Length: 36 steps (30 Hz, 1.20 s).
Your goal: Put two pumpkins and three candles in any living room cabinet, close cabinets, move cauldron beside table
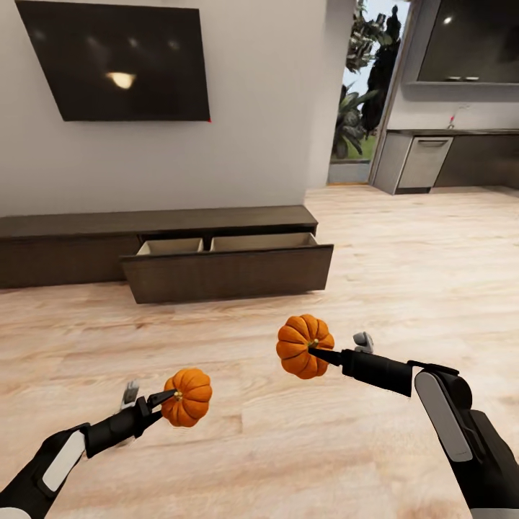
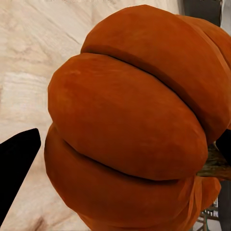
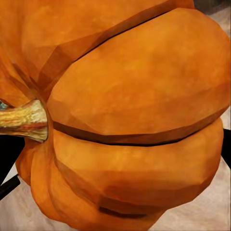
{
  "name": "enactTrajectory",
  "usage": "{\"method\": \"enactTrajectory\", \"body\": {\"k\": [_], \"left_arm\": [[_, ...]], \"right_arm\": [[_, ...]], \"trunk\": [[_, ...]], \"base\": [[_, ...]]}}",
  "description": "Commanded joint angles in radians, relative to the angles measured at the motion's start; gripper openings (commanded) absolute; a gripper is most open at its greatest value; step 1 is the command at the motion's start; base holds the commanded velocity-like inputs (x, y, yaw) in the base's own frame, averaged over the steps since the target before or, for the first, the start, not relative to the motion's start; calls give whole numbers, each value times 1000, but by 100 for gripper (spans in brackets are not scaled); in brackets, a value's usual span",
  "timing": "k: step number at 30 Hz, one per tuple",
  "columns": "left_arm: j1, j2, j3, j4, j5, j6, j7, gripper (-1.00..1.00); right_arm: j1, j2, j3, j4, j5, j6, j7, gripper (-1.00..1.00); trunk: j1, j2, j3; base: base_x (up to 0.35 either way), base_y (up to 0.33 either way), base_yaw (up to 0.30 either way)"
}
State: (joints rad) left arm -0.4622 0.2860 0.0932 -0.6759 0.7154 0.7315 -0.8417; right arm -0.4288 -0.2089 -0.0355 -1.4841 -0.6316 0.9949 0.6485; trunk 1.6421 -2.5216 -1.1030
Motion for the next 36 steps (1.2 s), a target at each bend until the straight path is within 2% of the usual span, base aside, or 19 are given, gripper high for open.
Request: {"method": "enactTrajectory", "body": {"k": [1,22,36], "left_arm": [[-1,0,2,-1,10,10,-2,-100],[-1,-1,2,-1,9,9,0,-100],[0,-1,2,1,10,9,0,-100]], "right_arm": [[-1,0,-1,0,-11,8,5,-100],[-1,0,-1,-1,-11,8,5,-100],[-1,0,-1,-1,-11,8,5,-100]], "trunk": [[0,0,-1],[0,0,-1],[0,0,4]], "base": [[275,-207,0],[241,-226,1],[285,-204,79]]}}
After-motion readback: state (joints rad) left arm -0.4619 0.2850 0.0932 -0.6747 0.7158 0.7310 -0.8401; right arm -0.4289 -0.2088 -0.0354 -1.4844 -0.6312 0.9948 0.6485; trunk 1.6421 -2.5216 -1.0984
